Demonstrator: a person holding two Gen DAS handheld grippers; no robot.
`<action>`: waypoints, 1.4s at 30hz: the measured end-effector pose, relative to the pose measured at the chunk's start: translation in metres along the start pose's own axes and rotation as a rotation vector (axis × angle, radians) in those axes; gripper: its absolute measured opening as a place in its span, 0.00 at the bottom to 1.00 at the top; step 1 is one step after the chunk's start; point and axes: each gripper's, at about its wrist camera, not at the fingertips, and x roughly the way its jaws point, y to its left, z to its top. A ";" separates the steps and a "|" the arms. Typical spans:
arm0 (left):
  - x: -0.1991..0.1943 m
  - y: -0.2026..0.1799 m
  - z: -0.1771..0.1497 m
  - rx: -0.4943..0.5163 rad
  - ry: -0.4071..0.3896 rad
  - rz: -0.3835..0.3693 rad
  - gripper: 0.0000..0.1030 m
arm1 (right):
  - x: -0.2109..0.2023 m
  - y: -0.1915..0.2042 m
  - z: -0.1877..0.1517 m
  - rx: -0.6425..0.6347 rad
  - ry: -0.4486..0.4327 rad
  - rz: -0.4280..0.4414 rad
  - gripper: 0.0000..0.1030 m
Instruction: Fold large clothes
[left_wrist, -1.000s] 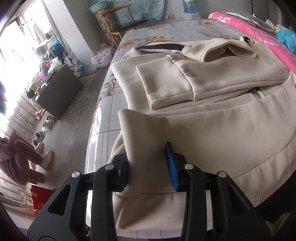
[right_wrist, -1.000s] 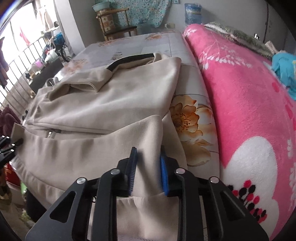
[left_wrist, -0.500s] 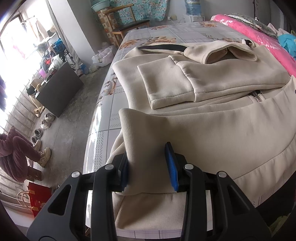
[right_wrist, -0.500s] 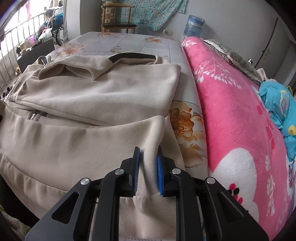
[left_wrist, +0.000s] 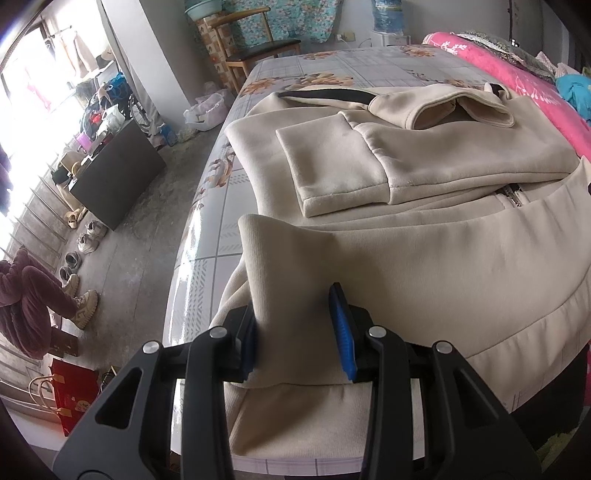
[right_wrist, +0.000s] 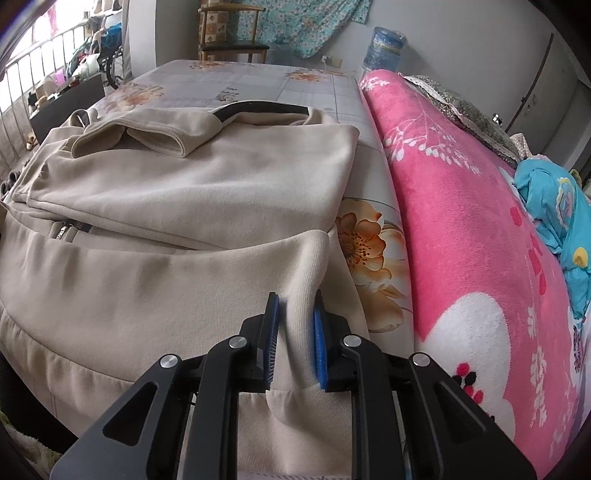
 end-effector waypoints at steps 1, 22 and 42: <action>0.000 0.000 0.000 -0.001 0.000 0.000 0.34 | 0.000 0.000 0.000 -0.001 0.000 -0.002 0.17; -0.087 0.022 -0.025 -0.043 -0.311 -0.143 0.04 | -0.109 -0.003 -0.033 0.132 -0.254 -0.060 0.06; -0.075 0.074 0.126 -0.084 -0.475 -0.241 0.04 | -0.087 -0.049 0.117 0.161 -0.429 0.043 0.06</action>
